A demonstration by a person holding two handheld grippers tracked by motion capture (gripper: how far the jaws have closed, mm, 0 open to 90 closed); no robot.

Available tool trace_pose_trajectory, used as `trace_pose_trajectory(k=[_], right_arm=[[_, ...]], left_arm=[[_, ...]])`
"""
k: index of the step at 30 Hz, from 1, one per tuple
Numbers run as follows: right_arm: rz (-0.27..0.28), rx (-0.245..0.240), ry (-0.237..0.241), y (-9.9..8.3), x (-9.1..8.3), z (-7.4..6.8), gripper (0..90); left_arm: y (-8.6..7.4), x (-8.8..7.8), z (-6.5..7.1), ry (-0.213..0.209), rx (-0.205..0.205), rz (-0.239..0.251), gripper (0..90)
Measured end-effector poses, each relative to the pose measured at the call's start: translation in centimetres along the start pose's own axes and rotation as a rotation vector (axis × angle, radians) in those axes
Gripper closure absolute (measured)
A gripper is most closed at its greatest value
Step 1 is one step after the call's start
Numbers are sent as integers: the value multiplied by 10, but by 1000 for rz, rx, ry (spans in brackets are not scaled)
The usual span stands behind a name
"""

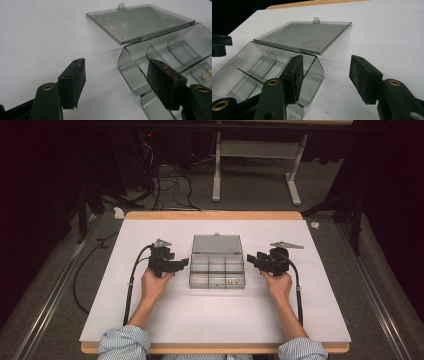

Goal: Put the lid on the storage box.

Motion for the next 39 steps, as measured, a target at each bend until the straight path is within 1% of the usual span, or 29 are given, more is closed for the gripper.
trace_pose_trajectory(k=[1,5,7,8,11,12,13,14,15,16,17,19,20,21,24,26,29,32,33,34,37,39], right_arm=[[-8,-2,1,1,1,-1,455],[-26,-2,17,8,7,-4,456],[-37,-8,23,11,11,-7,456],[-34,-9,22,12,12,-7,457],[-79,2,34,12,19,-8,436],[-94,0,32,13,22,-8,431],[-97,1,33,13,23,-9,433],[-98,-1,30,14,25,-9,433],[-98,-1,30,14,25,-9,433],[-129,3,33,14,28,-9,419],[-140,4,31,15,29,-10,416],[-146,2,30,16,31,-10,414],[-145,2,32,18,32,-10,415],[-161,11,38,20,35,-11,403],[-180,10,38,22,38,-11,401],[-192,15,40,24,40,-12,396],[-213,14,42,23,44,-13,387],[-235,12,38,21,49,-13,375],[-235,12,38,21,49,-13,375],[-251,17,39,20,53,-13,367],[-263,25,46,19,56,-13,363],[-268,31,51,18,58,-13,364]], left_arm=[[2,0,1,-8,-7,-4,319],[9,4,2,-2,-5,-17,313],[13,4,3,-12,-17,-2,316],[14,5,3,-14,-17,-16,314],[18,10,4,-11,-12,-33,309],[19,11,5,-11,-15,-25,308],[21,12,5,-18,-23,-21,312],[21,13,5,-22,-23,-36,312],[21,13,5,-22,-23,-36,306],[22,18,5,-16,-18,-52,306],[23,20,6,-16,-18,-59,306],[24,23,6,-14,-13,-67,306],[26,25,7,-19,-21,-57,309],[27,28,7,-22,-22,-78,308],[31,35,9,-17,-16,-94,307],[33,38,10,-24,-28,-89,311],[32,45,8,-4,-31,-118,310],[34,49,10,-9,-29,-129,310],[34,49,10,-9,-29,-129,309],[34,52,12,-15,-31,-138,306],[33,56,12,-26,-58,-150,307],[30,59,11,-26,-66,-164,306]])
Point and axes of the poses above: each handheld gripper's, and its own axes: x roughly forward along the jaws, y roughly out of its top, z roughly to its right, the point moved 9 cm from there along x, roughly forward along the jaws, and after that the axes turned 3 degrees about -x, right-handed, at the moved point
